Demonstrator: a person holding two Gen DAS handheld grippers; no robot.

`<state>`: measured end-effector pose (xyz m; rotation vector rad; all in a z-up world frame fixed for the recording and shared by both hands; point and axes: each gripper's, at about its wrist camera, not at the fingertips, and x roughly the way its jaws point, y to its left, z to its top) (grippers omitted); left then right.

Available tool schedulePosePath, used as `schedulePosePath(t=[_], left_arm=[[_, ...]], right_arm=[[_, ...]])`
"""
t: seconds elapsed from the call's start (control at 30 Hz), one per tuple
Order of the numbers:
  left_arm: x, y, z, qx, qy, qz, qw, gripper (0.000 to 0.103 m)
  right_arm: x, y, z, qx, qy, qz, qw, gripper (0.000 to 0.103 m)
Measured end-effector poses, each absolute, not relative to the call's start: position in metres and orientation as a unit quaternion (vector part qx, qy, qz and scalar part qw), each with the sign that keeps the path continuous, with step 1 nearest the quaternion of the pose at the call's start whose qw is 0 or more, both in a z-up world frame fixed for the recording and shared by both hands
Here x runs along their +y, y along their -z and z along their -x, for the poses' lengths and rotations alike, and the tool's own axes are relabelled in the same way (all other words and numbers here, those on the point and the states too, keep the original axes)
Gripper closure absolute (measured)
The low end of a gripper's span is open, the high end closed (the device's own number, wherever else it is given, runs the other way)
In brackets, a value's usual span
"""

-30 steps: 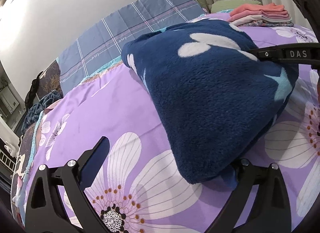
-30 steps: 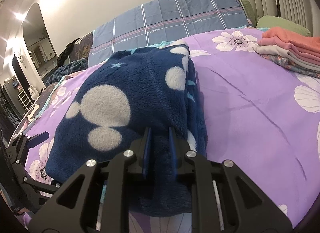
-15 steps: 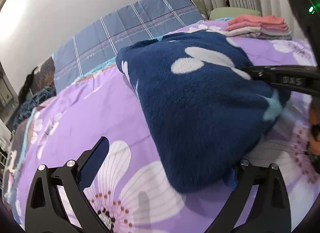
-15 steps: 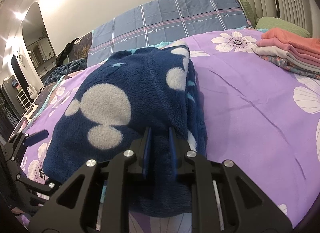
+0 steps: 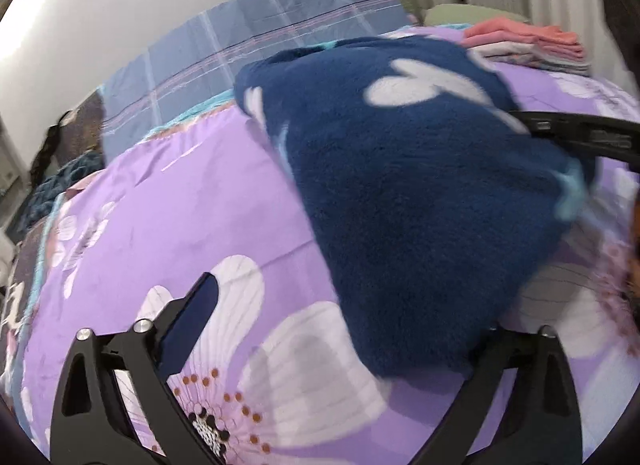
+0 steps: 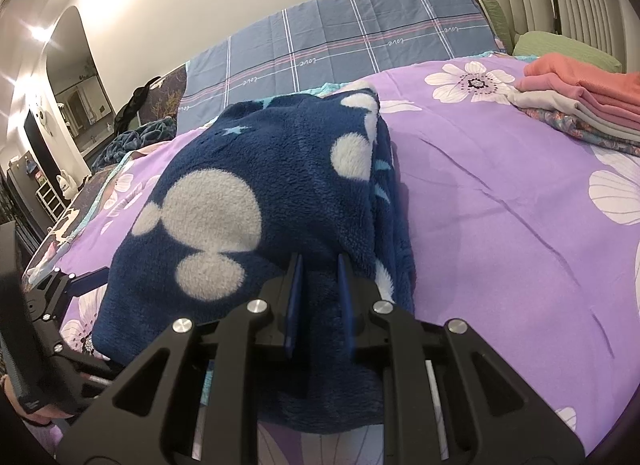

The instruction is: Fold small clothes

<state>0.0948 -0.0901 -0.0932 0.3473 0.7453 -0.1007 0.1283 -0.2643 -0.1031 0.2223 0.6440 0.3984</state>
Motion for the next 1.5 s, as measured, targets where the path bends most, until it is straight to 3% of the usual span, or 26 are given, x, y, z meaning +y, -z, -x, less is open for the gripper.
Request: schedulePosePath(t=[0.03, 0.13, 0.3, 0.4, 0.47, 0.57, 0.63, 0.7, 1.03, 1.1, 1.17, 1.23, 1.27, 1.37, 1.5], left_arm=[[-0.09, 0.084, -0.088, 0.366, 0.101, -0.158, 0.912, 0.037], [-0.092, 0.053, -0.069, 0.359, 0.187, -0.133, 0.905, 0.057], [-0.09, 0.012, -0.083, 0.303, 0.211, -0.099, 0.924, 0.058], [-0.087, 0.011, -0.123, 0.309, 0.222, -0.042, 0.924, 0.057], [-0.091, 0.038, -0.163, 0.353, 0.223, -0.03, 0.908, 0.053], [-0.102, 0.057, -0.173, 0.318, 0.204, -0.064, 0.924, 0.04], [-0.11, 0.059, -0.169, 0.292, 0.214, -0.093, 0.928, 0.016], [-0.114, 0.063, -0.171, 0.297, 0.218, -0.097, 0.925, 0.002], [-0.119, 0.06, -0.177, 0.311, 0.178, -0.127, 0.925, 0.002], [-0.119, 0.05, -0.181, 0.331, 0.193, -0.122, 0.916, 0.01], [-0.116, 0.037, -0.181, 0.327, 0.198, -0.117, 0.917, 0.037], [-0.108, 0.015, -0.185, 0.308, 0.201, -0.098, 0.925, 0.086], [-0.103, 0.005, -0.191, 0.302, 0.213, -0.075, 0.926, 0.09], [-0.102, -0.001, -0.217, 0.308, 0.221, -0.061, 0.923, 0.09], [-0.117, 0.064, -0.258, 0.368, 0.197, -0.141, 0.898, 0.092]], right_arm=[[-0.264, 0.103, -0.128, 0.314, -0.195, -0.11, 0.923, 0.086], [-0.265, 0.103, -0.128, 0.313, -0.194, -0.109, 0.923, 0.086], [-0.263, 0.103, -0.127, 0.312, -0.192, -0.105, 0.925, 0.086], [-0.263, 0.102, -0.127, 0.312, -0.192, -0.105, 0.924, 0.086], [-0.262, 0.102, -0.126, 0.312, -0.192, -0.107, 0.924, 0.086], [-0.263, 0.102, -0.127, 0.313, -0.192, -0.108, 0.924, 0.086], [-0.262, 0.103, -0.128, 0.313, -0.195, -0.11, 0.923, 0.086], [-0.261, 0.102, -0.128, 0.313, -0.196, -0.108, 0.923, 0.086], [-0.262, 0.103, -0.127, 0.311, -0.195, -0.108, 0.924, 0.085], [-0.263, 0.103, -0.127, 0.311, -0.195, -0.111, 0.924, 0.085], [-0.265, 0.104, -0.127, 0.311, -0.195, -0.115, 0.923, 0.085], [-0.266, 0.104, -0.128, 0.312, -0.198, -0.119, 0.922, 0.085], [-0.266, 0.104, -0.127, 0.311, -0.197, -0.117, 0.922, 0.085], [-0.264, 0.103, -0.126, 0.31, -0.194, -0.111, 0.924, 0.085], [-0.262, 0.103, -0.126, 0.311, -0.197, -0.109, 0.923, 0.085]])
